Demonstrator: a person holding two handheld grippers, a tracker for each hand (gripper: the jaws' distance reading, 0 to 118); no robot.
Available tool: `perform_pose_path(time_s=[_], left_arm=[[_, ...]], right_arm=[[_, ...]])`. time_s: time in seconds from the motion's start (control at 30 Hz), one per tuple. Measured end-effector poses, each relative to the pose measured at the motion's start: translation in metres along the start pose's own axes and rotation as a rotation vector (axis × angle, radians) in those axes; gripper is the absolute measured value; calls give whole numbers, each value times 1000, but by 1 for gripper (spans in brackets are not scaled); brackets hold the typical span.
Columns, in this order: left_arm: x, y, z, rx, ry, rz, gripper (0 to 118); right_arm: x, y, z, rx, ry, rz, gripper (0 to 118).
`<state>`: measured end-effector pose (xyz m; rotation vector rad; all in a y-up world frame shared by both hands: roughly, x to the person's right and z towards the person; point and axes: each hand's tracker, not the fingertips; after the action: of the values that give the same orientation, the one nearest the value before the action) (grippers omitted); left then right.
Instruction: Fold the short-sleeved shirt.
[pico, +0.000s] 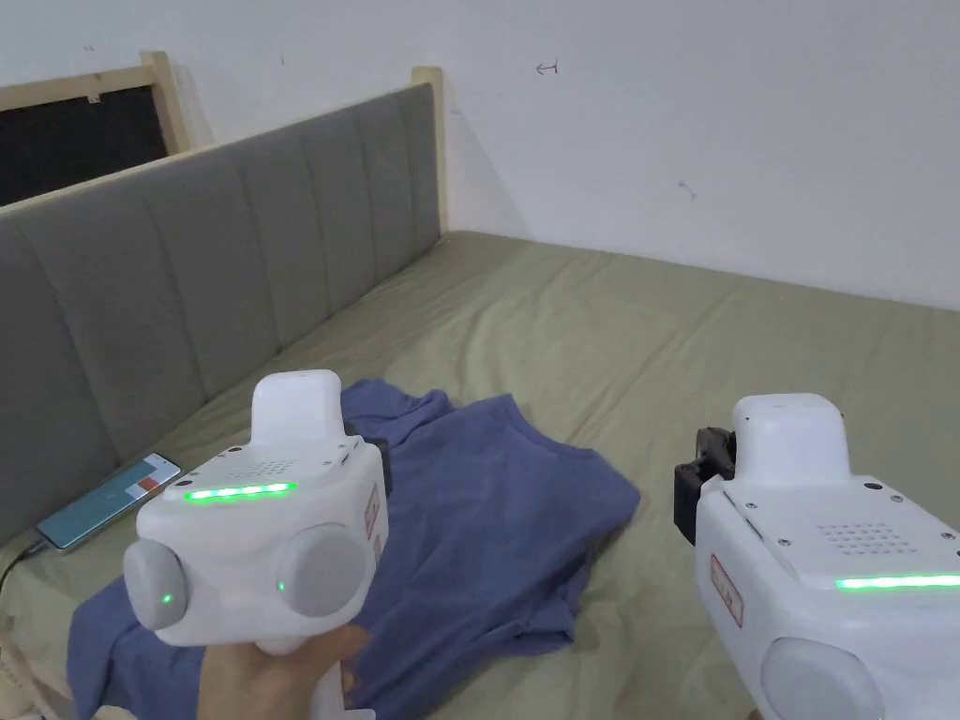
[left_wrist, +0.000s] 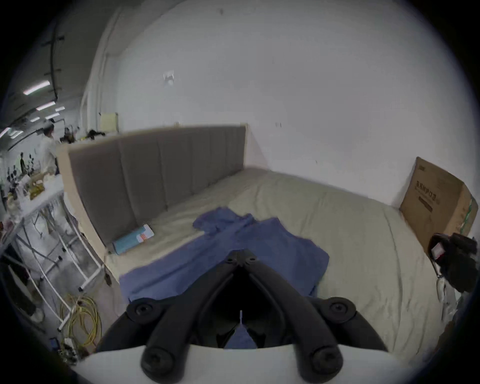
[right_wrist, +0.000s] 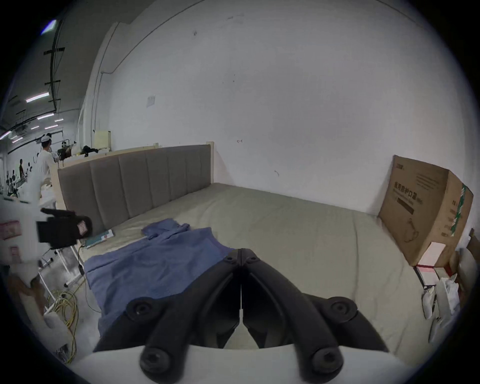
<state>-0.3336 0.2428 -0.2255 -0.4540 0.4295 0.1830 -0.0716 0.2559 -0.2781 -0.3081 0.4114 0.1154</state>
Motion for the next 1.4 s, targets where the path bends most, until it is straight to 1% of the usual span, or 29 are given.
perform_pose_path(time_s=[0.03, 0.07, 0.1, 0.2, 0.23, 0.27, 0.37, 0.47, 0.53, 0.57, 0.6, 0.63, 0.67, 0.7, 0.73, 0.77, 0.83, 0.87, 0.9, 0.93, 0.97, 1.0, 1.03, 1.17, 1.23, 1.3, 1.4], left_arm=[[2, -4, -15, -38, 10, -5, 0], [5, -10, -31, -68, 18, 7, 2], [7, -14, -44, -95, 3, 0, 23], [16, -29, -90, -205, 2, -13, 103], [20, -33, -102, -233, -3, -13, 113], [25, -37, -114, -258, -6, -28, 117], [42, -45, -154, -339, -33, -72, 116], [54, -58, -195, -436, -82, -49, 116], [60, -68, -215, -486, -85, -41, 116], [63, -75, -226, -508, -91, -69, 115], [67, -82, -235, -538, -86, -93, 109], [72, -91, -245, -584, -70, -146, 101], [76, -102, -251, -624, -65, -180, 105], [80, -109, -253, -610, -38, -214, 104], [81, -105, -245, -522, -45, -219, 100], [82, -103, -243, -559, -50, -199, 90], [76, -92, -235, -522, -65, -173, 42], [77, -88, -231, -488, -63, -188, 17], [79, -86, -230, -466, -23, -229, 5], [79, -90, -233, -478, 16, -286, 5], [79, -94, -237, -492, 35, -314, 5], [75, -94, -238, -507, -14, -281, 5], [75, -93, -237, -511, -7, -277, 5], [69, -79, -237, -553, -38, -160, 5], [66, -68, -232, -548, -65, -146, 5], [74, -58, -220, -527, -72, -168, 5], [99, -29, -199, -478, -143, -131, 5]], right_arm=[[2, -3, -3, -15, -8, -2, 0], [4, -7, -6, -31, -14, -5, 0], [7, -10, -8, -41, -14, -9, 0], [13, -19, -18, -80, -26, -12, 0], [15, -22, -23, -92, -31, -9, 0], [17, -25, -29, -110, -38, -5, 0], [23, -35, -49, -162, -52, -9, 0], [29, -43, -65, -207, -57, -17, 0], [33, -49, -75, -229, -62, -8, 0], [35, -51, -80, -243, -67, -4, 0], [37, -54, -84, -255, -68, -6, 0], [40, -57, -88, -271, -64, -13, 0], [42, -60, -91, -287, -60, -27, 0], [44, -63, -94, -296, -60, -42, 0], [47, -66, -95, -307, -62, -56, 0], [48, -69, -97, -319, -64, -68, 0], [51, -74, -101, -340, -61, -88, 0], [52, -77, -102, -352, -62, -96, 0], [52, -79, -102, -360, -61, -101, 0], [53, -80, -102, -359, -57, -103, 0], [53, -80, -100, -361, -56, -102, 0], [52, -79, -98, -363, -58, -101, 0], [52, -78, -96, -361, -60, -101, 0], [60, -74, -88, -347, -65, -110, 0], [66, -71, -82, -335, -77, -120, 0], [74, -69, -75, -321, -86, -130, 0], [90, -64, -63, -305, -127, -153, 0]])
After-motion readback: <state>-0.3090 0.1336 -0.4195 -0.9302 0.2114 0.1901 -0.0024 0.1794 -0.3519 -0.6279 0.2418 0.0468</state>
